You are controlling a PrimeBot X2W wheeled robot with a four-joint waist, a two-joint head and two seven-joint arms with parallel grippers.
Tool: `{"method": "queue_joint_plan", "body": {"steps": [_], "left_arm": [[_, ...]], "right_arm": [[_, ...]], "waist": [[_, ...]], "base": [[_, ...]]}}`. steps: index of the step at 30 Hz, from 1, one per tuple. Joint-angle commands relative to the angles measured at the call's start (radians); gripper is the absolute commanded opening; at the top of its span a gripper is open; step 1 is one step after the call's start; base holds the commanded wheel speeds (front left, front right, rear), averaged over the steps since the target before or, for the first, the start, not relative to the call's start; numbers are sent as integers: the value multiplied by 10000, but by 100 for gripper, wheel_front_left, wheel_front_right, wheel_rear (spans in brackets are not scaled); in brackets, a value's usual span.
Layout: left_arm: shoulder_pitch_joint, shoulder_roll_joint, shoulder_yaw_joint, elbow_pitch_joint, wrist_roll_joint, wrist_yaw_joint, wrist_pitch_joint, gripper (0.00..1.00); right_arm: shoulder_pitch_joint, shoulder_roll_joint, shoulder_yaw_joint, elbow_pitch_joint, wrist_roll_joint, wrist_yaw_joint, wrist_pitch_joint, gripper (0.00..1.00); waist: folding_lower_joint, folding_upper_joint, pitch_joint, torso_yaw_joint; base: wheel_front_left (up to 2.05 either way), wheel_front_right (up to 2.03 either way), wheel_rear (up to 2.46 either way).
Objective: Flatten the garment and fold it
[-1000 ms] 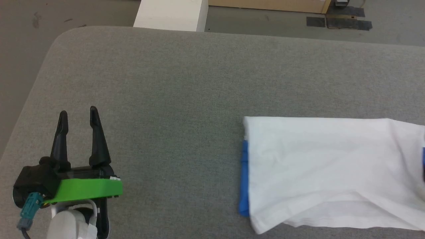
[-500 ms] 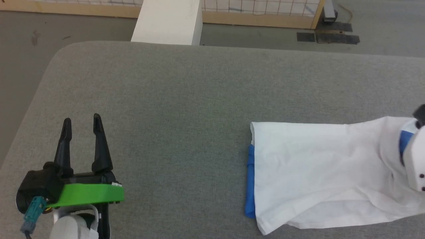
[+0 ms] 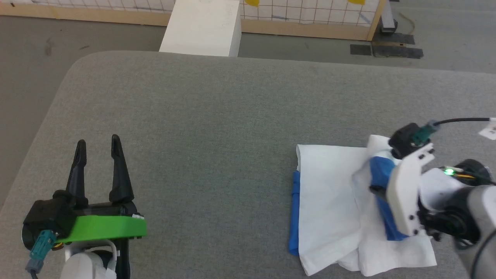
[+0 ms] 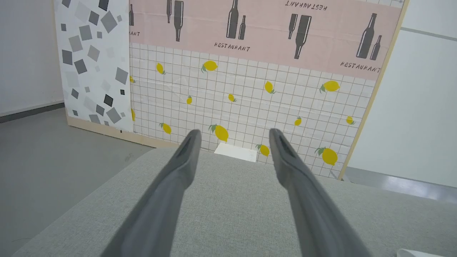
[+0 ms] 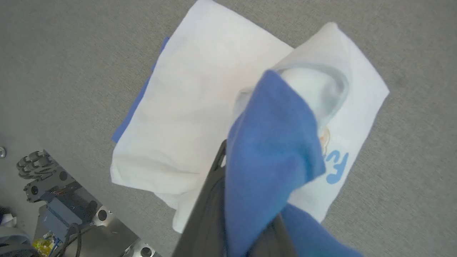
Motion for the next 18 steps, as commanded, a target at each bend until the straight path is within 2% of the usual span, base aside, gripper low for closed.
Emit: {"method": "queue_joint_plan", "body": {"steps": [1,9,18], "left_arm": [[108,-42,-40,19,-82,-31,-45,100],[-30,-42,-248,38,-195,30,-45,100],[-109,-43,-387,67,-271,144,-45,100]], "right_arm": [[-274,274,195,222,-74,-15,-207,0],[-1057,1375,1099,1821,-210,-15,-1269,0],[-1528,1911,1780,3289,-229,-15,-2314,0]], "waist": [[0,0,88,89],[0,0,408,426],[0,0,673,617]], "base": [[0,0,0],[0,0,0],[0,0,0]]}}
